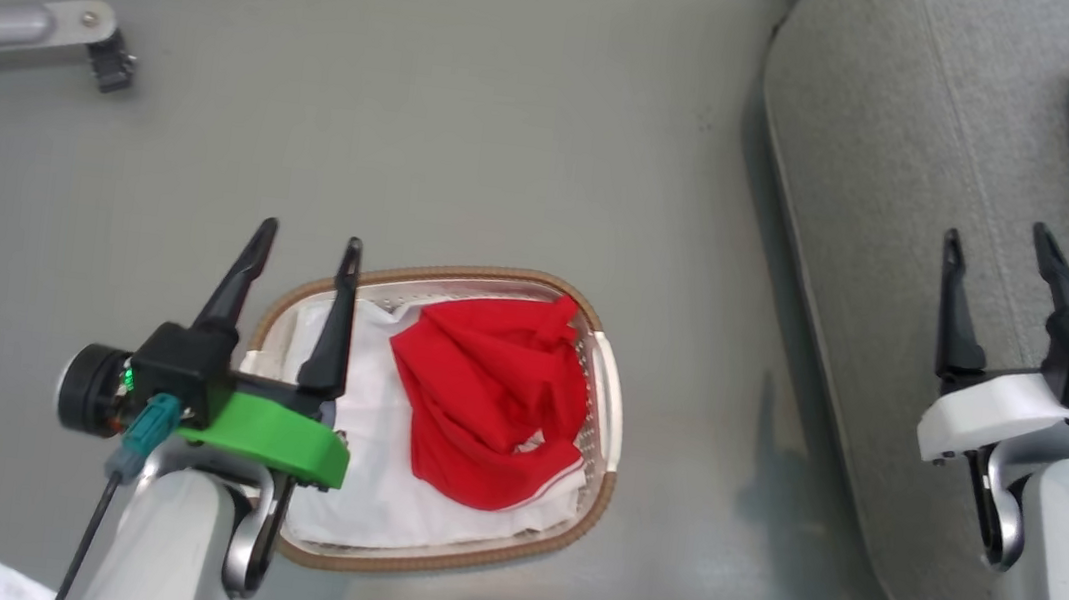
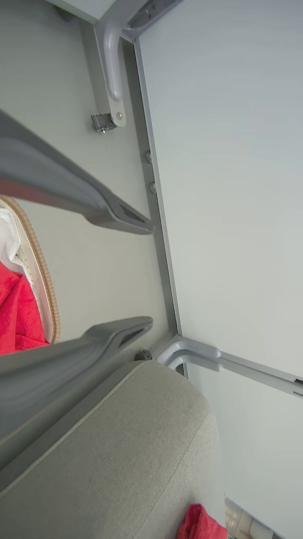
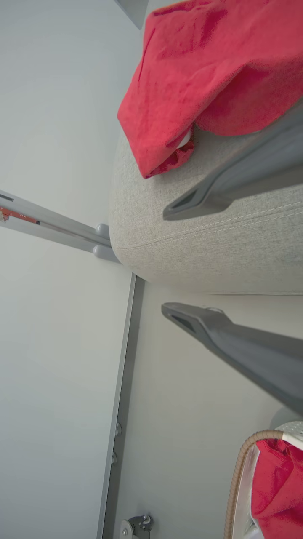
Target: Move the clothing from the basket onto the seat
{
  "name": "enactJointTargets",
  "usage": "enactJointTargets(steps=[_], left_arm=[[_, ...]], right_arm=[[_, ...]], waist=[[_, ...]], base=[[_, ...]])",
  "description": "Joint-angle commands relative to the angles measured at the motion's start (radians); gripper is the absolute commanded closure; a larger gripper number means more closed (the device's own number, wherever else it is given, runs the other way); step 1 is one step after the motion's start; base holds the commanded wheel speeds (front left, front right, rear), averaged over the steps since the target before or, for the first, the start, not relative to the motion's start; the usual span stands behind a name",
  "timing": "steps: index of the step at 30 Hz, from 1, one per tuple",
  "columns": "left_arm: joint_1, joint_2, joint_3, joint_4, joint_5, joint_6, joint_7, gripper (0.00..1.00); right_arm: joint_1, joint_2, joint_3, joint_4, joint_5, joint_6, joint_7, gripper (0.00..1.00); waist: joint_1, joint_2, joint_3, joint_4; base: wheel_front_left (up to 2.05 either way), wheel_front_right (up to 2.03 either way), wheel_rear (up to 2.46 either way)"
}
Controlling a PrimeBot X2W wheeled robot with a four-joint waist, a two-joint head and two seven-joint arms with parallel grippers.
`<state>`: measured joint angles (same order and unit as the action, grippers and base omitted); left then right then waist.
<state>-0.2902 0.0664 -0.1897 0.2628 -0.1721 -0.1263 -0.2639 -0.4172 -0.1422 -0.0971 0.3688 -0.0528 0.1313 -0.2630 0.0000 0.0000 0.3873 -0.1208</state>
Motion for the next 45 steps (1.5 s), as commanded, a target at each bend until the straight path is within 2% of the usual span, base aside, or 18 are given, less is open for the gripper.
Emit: enactJointTargets(steps=[1, 9, 15, 30, 37, 45], left_arm=[[0.027, -0.005, 0.023, -0.002, 0.014, 0.011, -0.001, 0.00], [0.085, -0.014, 0.104, -0.012, 0.041, 0.047, -0.001, 0.00], [0.130, -0.015, 0.131, 0.002, 0.025, 0.053, -0.001, 0.00], [0.255, -0.015, 0.128, 0.018, -0.019, 0.049, -0.001, 0.00], [0.261, -0.015, 0.112, 0.020, -0.025, 0.041, -0.001, 0.00], [0.190, -0.015, 0.042, 0.096, -0.067, 0.019, -0.001, 0.00]], right_arm=[[0.013, 0.001, 0.021, -0.014, 0.015, -0.001, -0.003, 0.00], [0.039, 0.045, 0.084, -0.032, 0.057, -0.001, -0.002, 0.00], [0.088, 0.063, 0.102, -0.012, 0.071, -0.001, -0.002, 0.00], [0.239, 0.084, 0.103, 0.015, 0.092, -0.001, -0.003, 0.00], [0.228, 0.088, 0.105, 0.007, 0.094, -0.001, -0.002, 0.00], [0.166, 0.088, 0.122, -0.027, 0.098, -0.001, -0.003, 0.00]], waist=[[0.0000, 0.0000, -0.064, 0.070], [0.0000, 0.0000, -0.140, 0.149], [0.0000, 0.0000, -0.193, 0.179], [0.0000, 0.0000, -0.294, 0.166], [0.0000, 0.0000, -0.284, 0.153], [0.0000, 0.0000, -0.186, 0.130]], base=[[0.00, 0.00, 0.00], [0.00, 0.00, 0.00], [0.00, 0.00, 0.00], [0.00, 0.00, 0.00], [0.00, 0.00, 0.00], [0.00, 0.00, 0.00]])
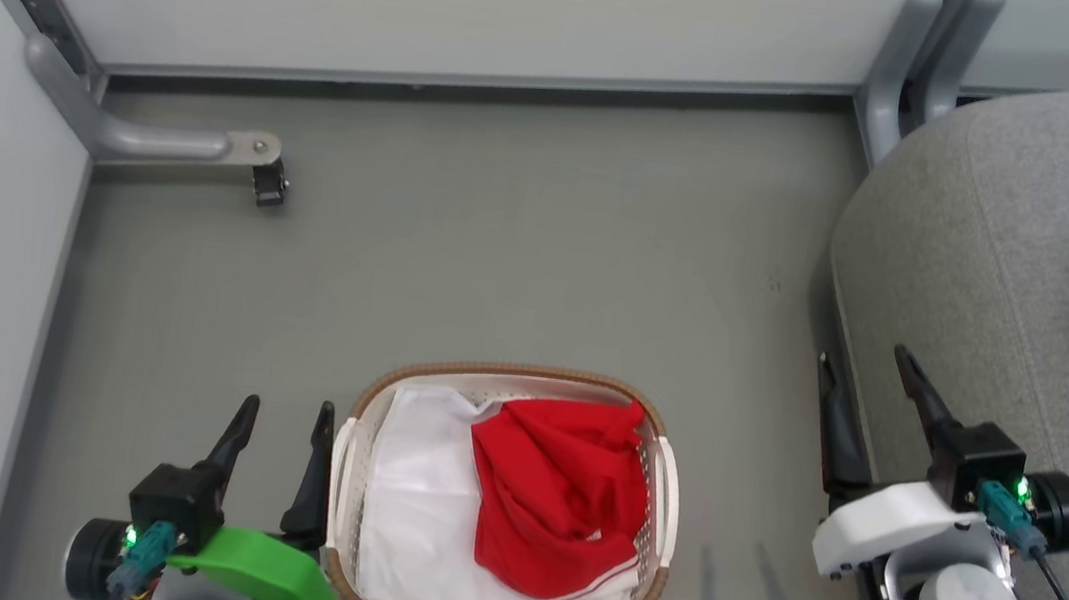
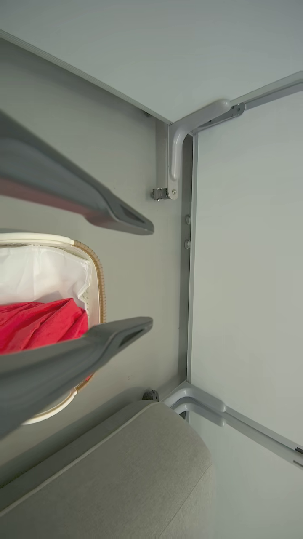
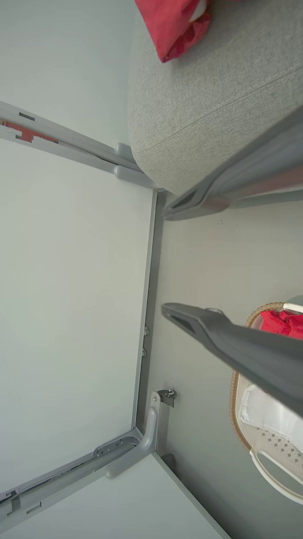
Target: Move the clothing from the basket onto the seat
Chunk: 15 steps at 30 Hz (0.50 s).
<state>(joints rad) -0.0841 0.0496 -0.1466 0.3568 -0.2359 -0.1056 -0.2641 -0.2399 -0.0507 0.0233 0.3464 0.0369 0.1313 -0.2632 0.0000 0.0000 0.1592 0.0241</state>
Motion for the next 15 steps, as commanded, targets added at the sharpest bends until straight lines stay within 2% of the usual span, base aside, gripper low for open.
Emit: enactJointTargets(steps=[1, 15], left_arm=[[-0.029, 0.002, -0.012, 0.012, -0.010, -0.005, -0.001, 0.00], [-0.264, 0.003, -0.187, 0.183, -0.039, -0.024, -0.001, 0.00]], right_arm=[[-0.023, -0.003, 0.004, -0.011, 0.009, -0.001, -0.002, 0.00], [-0.184, -0.006, 0.052, -0.085, 0.010, -0.001, -0.002, 0.00]], waist=[[0.0000, 0.0000, 0.062, -0.020], [0.0000, 0.0000, 0.332, -0.093]], base=[[0.00, 0.00, 0.00], [0.00, 0.00, 0.00]])
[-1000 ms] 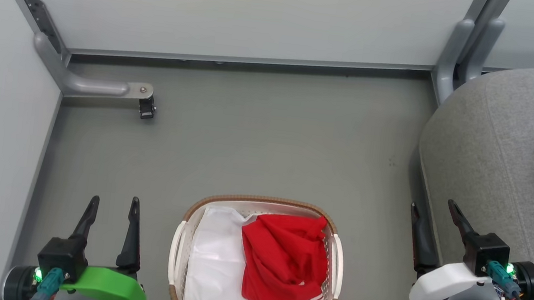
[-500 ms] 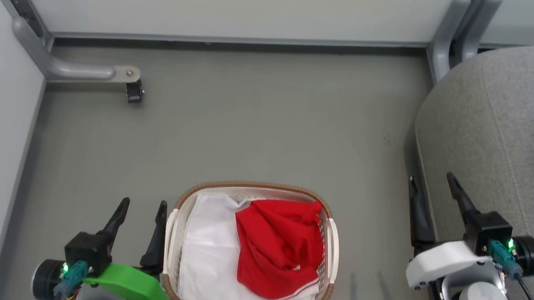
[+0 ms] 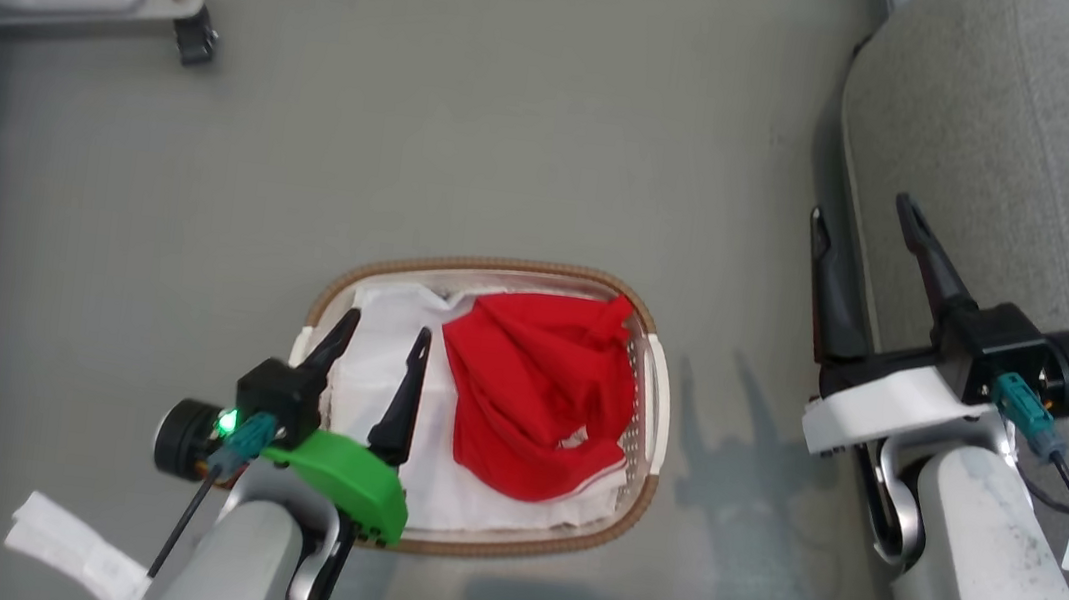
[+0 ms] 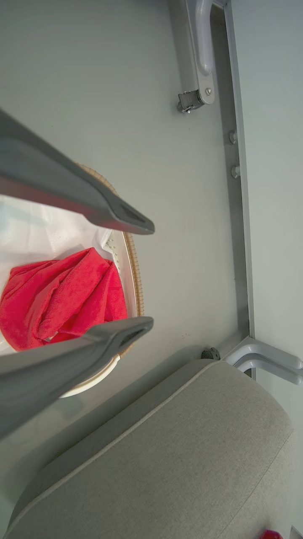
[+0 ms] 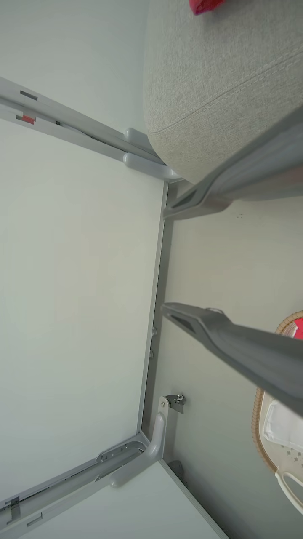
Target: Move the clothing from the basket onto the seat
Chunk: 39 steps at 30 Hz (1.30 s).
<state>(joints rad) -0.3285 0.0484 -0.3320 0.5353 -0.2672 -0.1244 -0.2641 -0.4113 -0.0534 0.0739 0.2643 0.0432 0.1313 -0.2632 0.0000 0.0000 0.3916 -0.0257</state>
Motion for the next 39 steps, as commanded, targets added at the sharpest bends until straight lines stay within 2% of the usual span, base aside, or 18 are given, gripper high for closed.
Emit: enactJointTargets(steps=[1, 12, 28, 34, 39], left_arm=[[-0.041, 0.004, -0.019, 0.018, -0.005, -0.006, -0.001, 0.00], [-0.248, 0.006, -0.168, 0.250, 0.006, -0.007, -0.001, 0.00], [-0.425, 0.005, -0.328, 0.485, -0.120, -0.006, -0.001, 0.00], [-0.497, 0.005, -0.406, 0.546, -0.055, 0.001, -0.001, 0.00], [-0.524, 0.005, -0.404, 0.559, -0.036, 0.018, -0.001, 0.00]], right_arm=[[-0.025, -0.003, 0.005, -0.009, 0.003, -0.001, -0.002, 0.00], [-0.115, 0.001, 0.026, -0.046, 0.015, -0.001, -0.002, 0.00], [-0.176, 0.001, 0.047, -0.078, 0.032, -0.001, -0.002, 0.00], [-0.187, 0.001, 0.043, -0.090, 0.035, -0.001, -0.002, 0.00], [-0.174, 0.001, 0.040, -0.087, 0.040, -0.001, -0.002, 0.00]], waist=[[0.0000, 0.0000, 0.119, -0.047], [0.0000, 0.0000, 0.287, -0.088], [0.0000, 0.0000, 0.447, -0.124], [0.0000, 0.0000, 0.483, -0.138], [0.0000, 0.0000, 0.499, -0.142]], base=[[0.00, 0.00, 0.00], [0.00, 0.00, 0.00], [0.00, 0.00, 0.00], [0.00, 0.00, 0.00], [0.00, 0.00, 0.00]])
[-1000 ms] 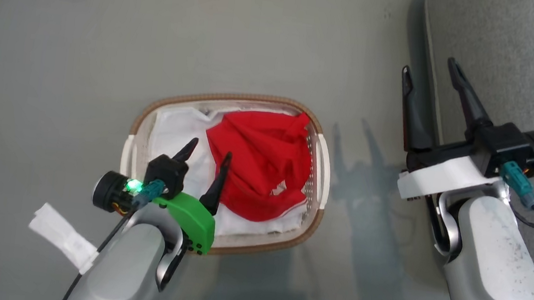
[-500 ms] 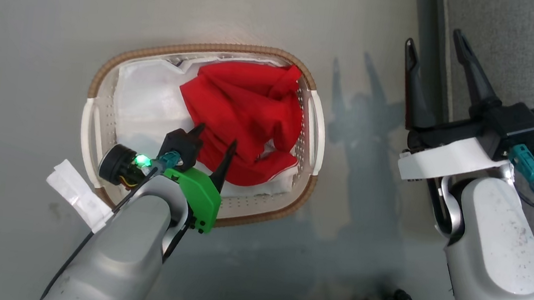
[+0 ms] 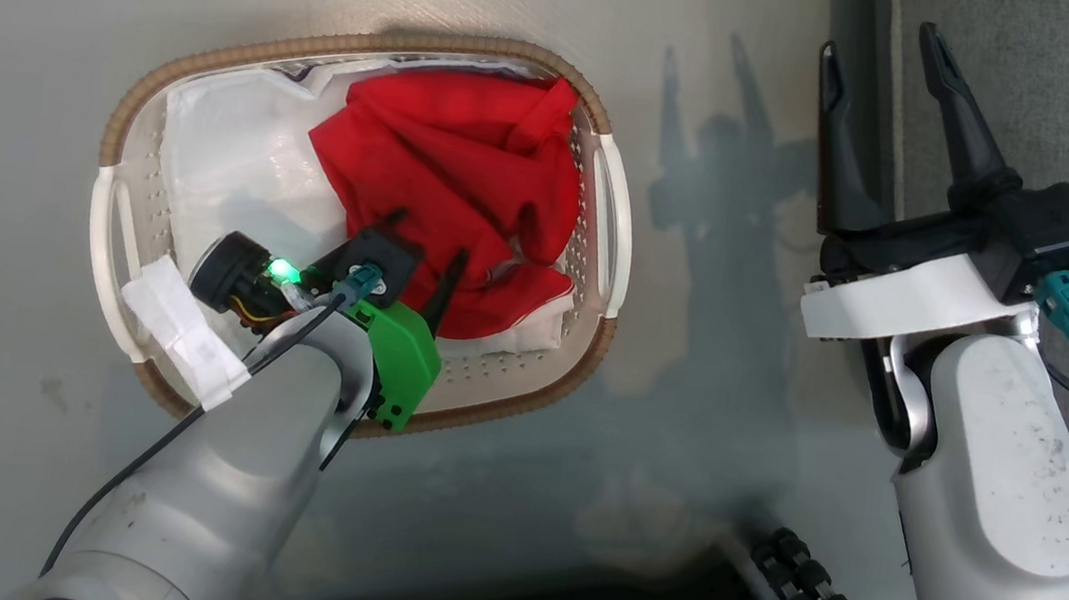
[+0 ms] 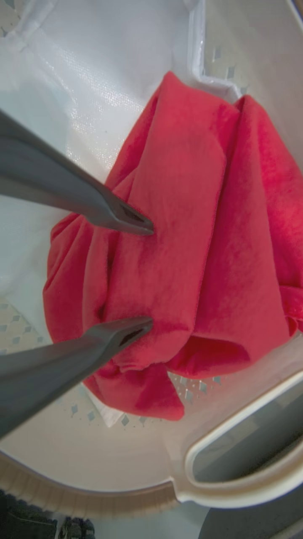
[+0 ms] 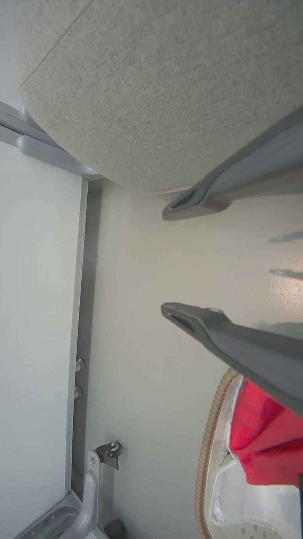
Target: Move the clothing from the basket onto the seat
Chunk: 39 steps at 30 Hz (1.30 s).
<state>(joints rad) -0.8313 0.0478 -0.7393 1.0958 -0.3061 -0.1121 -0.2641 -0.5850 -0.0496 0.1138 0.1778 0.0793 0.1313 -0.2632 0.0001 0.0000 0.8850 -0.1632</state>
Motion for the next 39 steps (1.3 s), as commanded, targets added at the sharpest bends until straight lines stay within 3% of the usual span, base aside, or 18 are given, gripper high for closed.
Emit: enactJointTargets(steps=[1, 12, 23, 39], left_arm=[[-0.029, 0.005, 0.003, -0.002, 0.011, 0.008, -0.001, 0.00], [-0.071, 0.012, 0.016, 0.056, 0.036, 0.040, -0.001, 0.00], [-0.088, 0.007, 0.071, 0.097, -0.026, 0.085, -0.001, 0.00], [-0.124, 0.005, 0.064, 0.118, -0.171, 0.050, 0.016, 0.00]], right_arm=[[0.002, -0.003, 0.001, -0.001, 0.005, -0.001, -0.002, 0.00], [-0.010, -0.003, 0.007, -0.001, 0.016, -0.001, -0.002, 0.00], [-0.013, -0.003, 0.005, 0.007, 0.015, -0.001, -0.002, 0.00], [-0.028, -0.003, 0.016, 0.008, 0.025, -0.001, -0.002, 0.00]], waist=[[-0.0001, 0.0000, 0.009, -0.006], [-0.0001, 0.0000, 0.041, -0.012], [-0.0001, 0.0000, 0.060, 0.000], [-0.0001, 0.0000, 0.099, -0.013]], base=[[0.00, 0.00, 0.00], [0.00, 0.00, 0.00], [0.00, 0.00, 0.00], [0.00, 0.00, 0.00]])
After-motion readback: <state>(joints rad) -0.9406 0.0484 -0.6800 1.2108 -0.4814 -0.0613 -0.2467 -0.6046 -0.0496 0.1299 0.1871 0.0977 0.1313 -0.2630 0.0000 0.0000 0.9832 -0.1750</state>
